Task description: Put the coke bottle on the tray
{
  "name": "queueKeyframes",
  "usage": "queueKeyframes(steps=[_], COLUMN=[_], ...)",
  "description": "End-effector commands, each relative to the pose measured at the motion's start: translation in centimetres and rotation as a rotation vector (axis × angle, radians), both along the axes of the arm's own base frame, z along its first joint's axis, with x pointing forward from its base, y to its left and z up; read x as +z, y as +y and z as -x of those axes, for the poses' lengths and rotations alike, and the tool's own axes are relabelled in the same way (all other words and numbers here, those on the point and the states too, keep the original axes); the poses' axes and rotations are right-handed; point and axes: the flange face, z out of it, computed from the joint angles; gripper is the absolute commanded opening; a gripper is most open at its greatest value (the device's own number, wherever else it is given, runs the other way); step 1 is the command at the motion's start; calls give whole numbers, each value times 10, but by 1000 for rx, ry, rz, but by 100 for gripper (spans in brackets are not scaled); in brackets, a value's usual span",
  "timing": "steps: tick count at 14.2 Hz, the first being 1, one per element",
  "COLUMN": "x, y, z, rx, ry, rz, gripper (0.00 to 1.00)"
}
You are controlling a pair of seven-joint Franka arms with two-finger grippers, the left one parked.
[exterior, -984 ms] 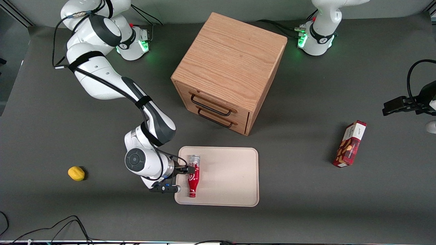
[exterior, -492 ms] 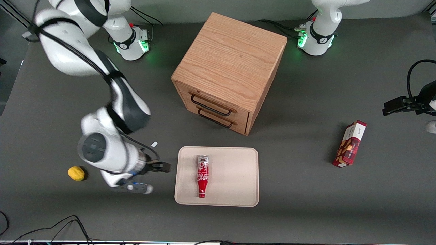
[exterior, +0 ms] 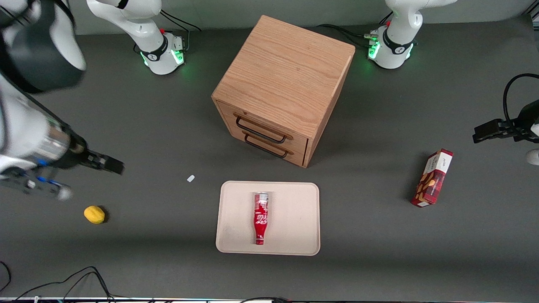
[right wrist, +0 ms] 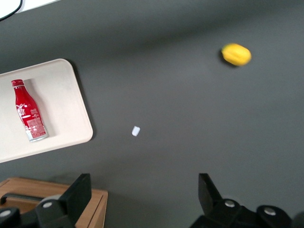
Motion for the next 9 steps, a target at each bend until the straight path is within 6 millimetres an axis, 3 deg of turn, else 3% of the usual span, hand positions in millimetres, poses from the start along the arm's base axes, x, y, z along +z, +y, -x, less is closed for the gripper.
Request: queueKeyframes(steps=[1, 2, 4, 5, 9], x=[16, 22, 15, 12, 11], y=[-23, -35, -55, -56, -55], z=[59, 77, 104, 115, 125], rx=[-32, -32, -37, -30, -23], ry=[16, 1, -21, -34, -34], rz=[-9, -35, -68, -67, -65], gripper=[100, 100, 100, 100, 100])
